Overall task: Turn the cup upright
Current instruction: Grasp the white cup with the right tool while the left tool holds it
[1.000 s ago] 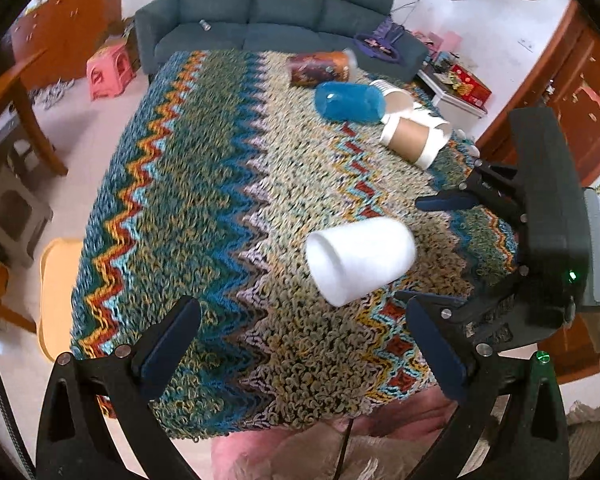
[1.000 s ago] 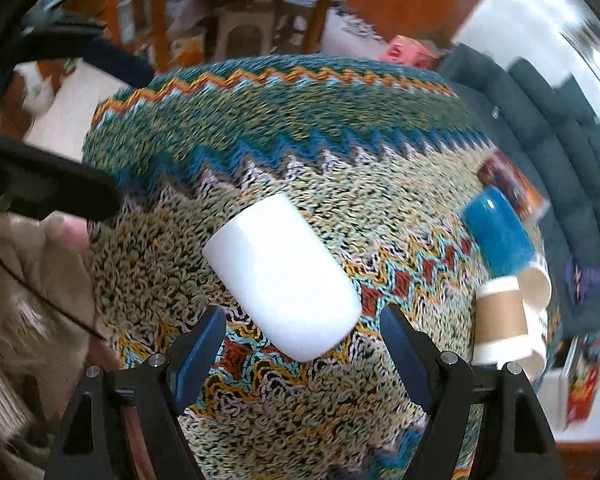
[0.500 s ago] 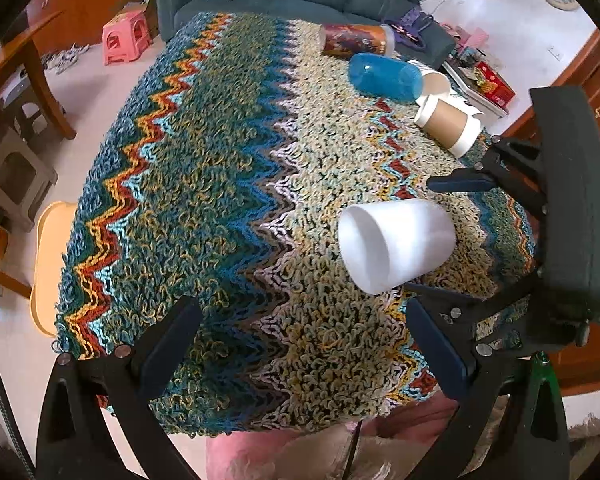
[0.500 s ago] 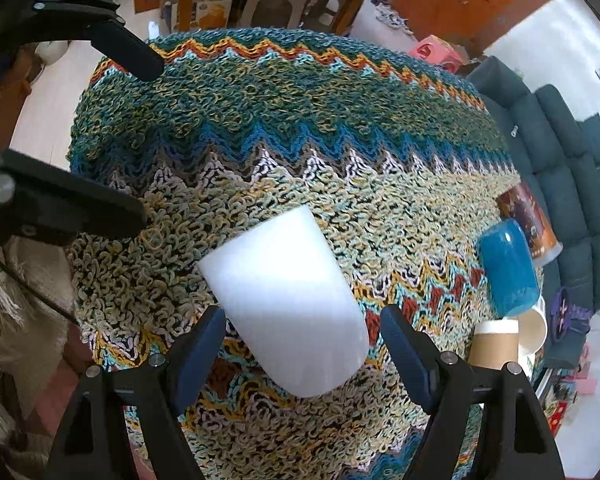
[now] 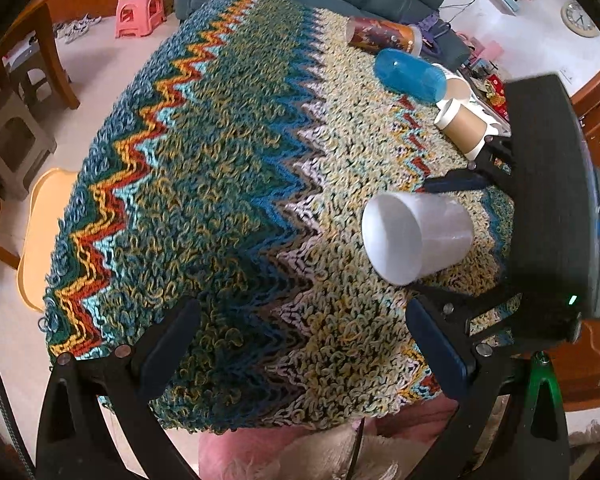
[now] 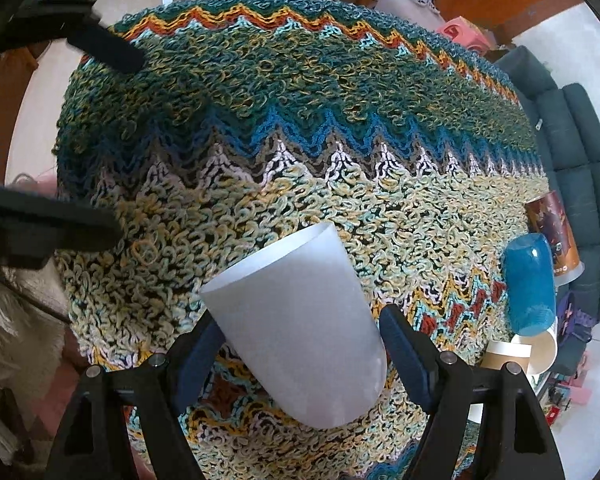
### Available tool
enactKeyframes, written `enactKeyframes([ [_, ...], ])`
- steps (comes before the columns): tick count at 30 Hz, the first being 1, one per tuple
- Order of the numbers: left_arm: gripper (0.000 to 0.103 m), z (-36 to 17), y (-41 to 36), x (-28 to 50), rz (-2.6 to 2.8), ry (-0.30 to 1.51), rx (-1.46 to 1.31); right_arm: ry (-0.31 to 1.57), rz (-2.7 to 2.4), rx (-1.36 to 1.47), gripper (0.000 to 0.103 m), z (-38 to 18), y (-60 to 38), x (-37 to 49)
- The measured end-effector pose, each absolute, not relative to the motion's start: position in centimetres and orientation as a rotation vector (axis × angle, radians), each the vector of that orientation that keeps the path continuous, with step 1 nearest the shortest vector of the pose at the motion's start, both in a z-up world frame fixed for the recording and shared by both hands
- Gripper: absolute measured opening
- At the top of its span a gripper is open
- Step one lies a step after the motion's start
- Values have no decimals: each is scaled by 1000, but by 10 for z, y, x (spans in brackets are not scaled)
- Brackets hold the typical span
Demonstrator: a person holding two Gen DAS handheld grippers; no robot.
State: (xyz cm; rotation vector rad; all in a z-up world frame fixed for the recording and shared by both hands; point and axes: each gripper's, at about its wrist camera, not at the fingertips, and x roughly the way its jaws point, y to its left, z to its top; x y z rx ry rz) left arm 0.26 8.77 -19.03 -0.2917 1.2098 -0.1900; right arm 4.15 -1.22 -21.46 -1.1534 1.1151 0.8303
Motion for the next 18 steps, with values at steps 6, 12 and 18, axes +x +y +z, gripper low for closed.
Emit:
enactKeyframes([
  [6,102,-194,90,1,-195,1218,-301,1156,791,-1133,73,-220,-9,56],
  [12,102,-197,91,1,-200,1232,-304,1196,772,-1073,72,-219,-9,71],
  [18,102,-193,91,3,-194,1220,-303,1236,779,-898,71,-202,-19,86],
])
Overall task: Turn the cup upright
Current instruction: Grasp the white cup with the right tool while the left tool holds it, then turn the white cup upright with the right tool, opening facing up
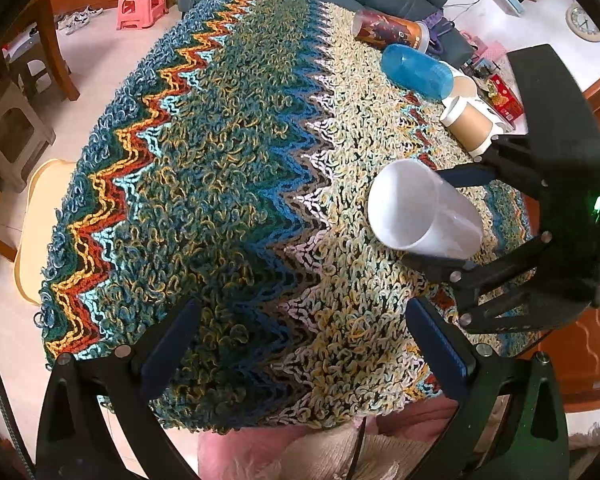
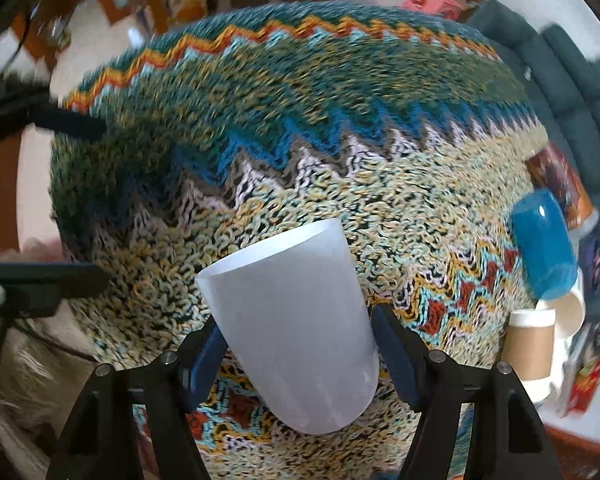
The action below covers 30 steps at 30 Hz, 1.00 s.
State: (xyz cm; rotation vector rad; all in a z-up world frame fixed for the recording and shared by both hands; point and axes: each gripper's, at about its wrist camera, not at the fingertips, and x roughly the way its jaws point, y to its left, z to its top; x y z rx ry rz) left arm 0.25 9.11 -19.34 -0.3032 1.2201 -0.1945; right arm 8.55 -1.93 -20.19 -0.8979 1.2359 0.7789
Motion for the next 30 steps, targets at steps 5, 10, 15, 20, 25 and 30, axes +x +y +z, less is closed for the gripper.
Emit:
enactKeyframes([
  [5,102,-189,89,2,-197,1208,-280,1247,781,-642,71,-184,-42,106],
  [10,102,-184,85,7,-200,1197,-272,1190,750,-426,71,-170,-68,108],
  [15,102,-178,75,10,-213,1192,-246,1094,671,-167,71,-160,-111,115],
  [20,102,-173,57,13,-240,1191,-207,990,605,108,71,-166,-156,119],
  [25,102,-166,37,18,-260,1178,-159,908,518,275,71,-192,-182,123],
  [30,102,-164,19,18,-267,1180,-109,887,473,364,72,-210,-194,126],
])
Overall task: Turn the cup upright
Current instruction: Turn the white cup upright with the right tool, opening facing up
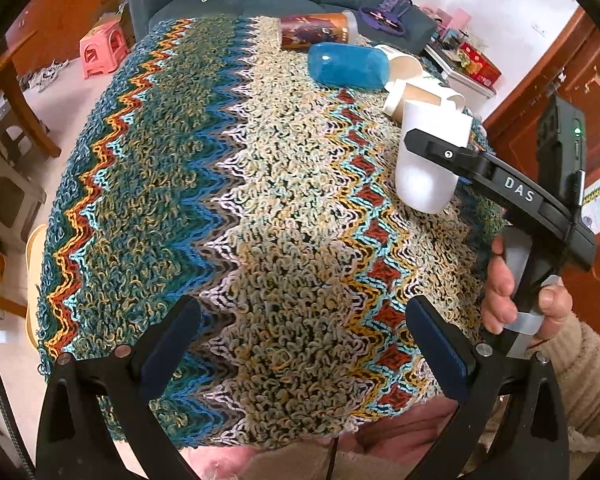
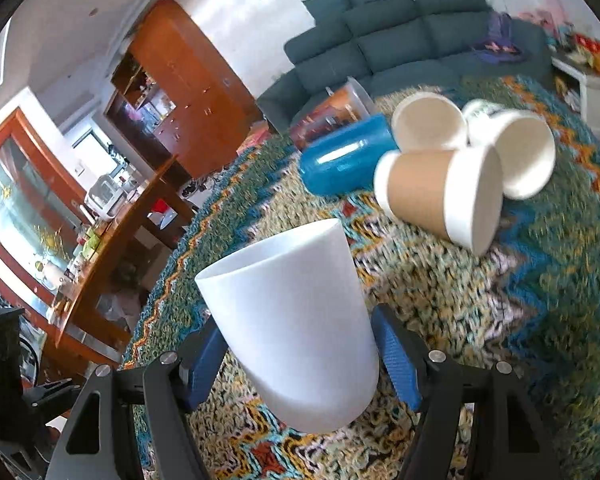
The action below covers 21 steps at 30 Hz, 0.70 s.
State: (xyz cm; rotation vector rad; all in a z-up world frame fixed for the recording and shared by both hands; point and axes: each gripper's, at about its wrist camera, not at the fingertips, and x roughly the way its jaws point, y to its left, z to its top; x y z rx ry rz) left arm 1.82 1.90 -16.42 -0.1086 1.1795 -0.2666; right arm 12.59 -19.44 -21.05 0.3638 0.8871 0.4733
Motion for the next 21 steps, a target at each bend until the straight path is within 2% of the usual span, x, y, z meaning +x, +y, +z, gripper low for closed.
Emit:
enactKeyframes([
  [12,102,-162,9,14,-257,1174,-88,905,427,230,69,-219,-198,72],
  [21,102,-157,4,8,-256,1167,-66,918,400,118,65,-204,-185,75],
])
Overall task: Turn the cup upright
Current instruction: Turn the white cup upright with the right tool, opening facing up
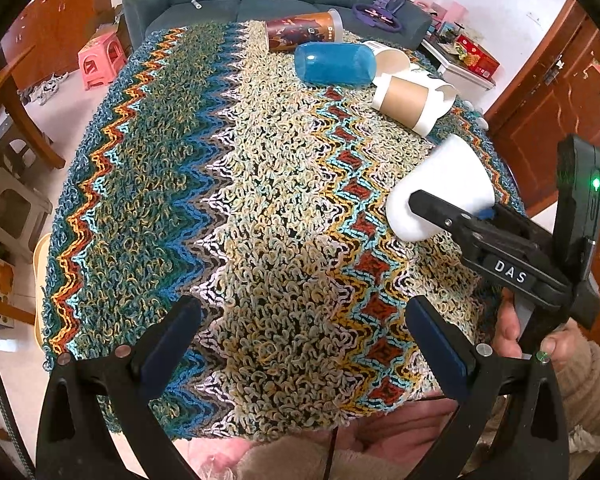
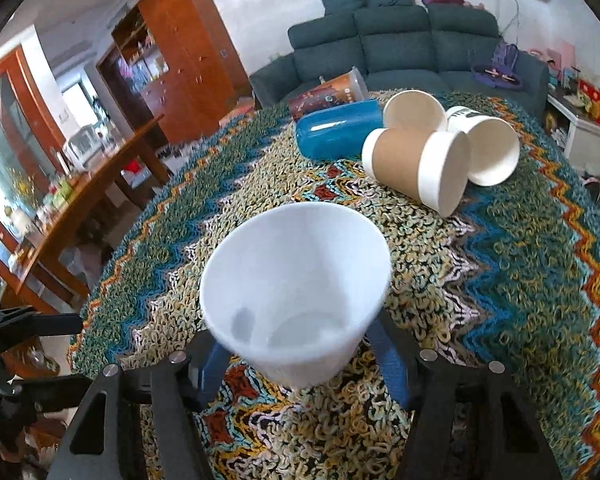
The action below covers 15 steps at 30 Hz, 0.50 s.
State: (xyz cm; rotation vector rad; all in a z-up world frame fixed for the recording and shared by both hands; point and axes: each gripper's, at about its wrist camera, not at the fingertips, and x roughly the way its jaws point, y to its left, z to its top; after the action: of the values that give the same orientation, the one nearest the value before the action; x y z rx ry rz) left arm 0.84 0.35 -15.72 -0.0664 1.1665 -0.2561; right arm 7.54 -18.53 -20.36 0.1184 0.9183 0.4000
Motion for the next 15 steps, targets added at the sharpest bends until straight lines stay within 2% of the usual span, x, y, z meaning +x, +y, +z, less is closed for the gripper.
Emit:
enactKeyframes([
  [10,102,-154,4,9,-253,1162,-70,950,372,-15,66,-205,-167,71],
  [14,102,-151,3,9,-256,1154,-69,940,378,-6,80,-201,-168,69],
  [15,102,-151,3,9,-257,1152,-69,933,378,-2,80,-199,-169,68],
])
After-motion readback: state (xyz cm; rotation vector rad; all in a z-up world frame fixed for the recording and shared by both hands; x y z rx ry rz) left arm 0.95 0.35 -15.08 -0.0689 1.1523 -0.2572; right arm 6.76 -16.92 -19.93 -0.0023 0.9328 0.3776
